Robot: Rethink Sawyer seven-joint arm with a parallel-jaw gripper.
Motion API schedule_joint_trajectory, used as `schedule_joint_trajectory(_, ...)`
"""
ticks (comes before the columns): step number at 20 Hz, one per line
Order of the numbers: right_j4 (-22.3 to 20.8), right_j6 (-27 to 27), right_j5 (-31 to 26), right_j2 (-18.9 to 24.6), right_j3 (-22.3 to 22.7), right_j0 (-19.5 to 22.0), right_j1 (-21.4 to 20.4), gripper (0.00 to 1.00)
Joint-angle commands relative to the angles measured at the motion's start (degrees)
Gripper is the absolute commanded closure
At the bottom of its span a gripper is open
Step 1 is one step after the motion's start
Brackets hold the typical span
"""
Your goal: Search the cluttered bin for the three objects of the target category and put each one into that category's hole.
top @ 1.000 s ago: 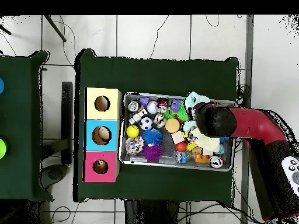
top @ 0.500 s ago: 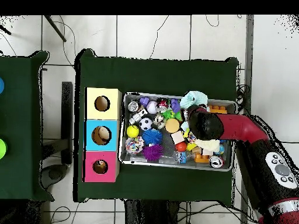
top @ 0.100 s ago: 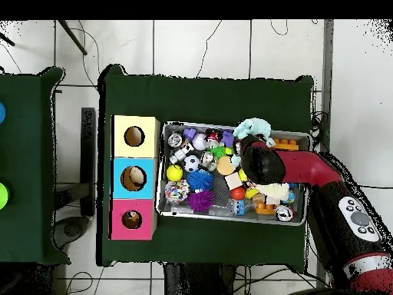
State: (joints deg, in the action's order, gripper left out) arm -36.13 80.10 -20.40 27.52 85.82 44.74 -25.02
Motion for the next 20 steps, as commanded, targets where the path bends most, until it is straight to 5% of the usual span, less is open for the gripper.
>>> schedule_joint_trajectory(1,-2.9,3.7,0.2,-4.4,0.3,-1.7,5.5,1.0)
schedule_joint_trajectory(8,-0.2,6.7,-3.1,-6.6,5.9,-4.3,-2.3,1.0)
schedule_joint_trajectory(15,6.5,6.0,-12.6,-7.4,13.7,-7.4,-17.8,1.0)
schedule_joint_trajectory(20,9.4,5.7,-16.0,-8.0,16.5,-9.5,-24.4,1.0)
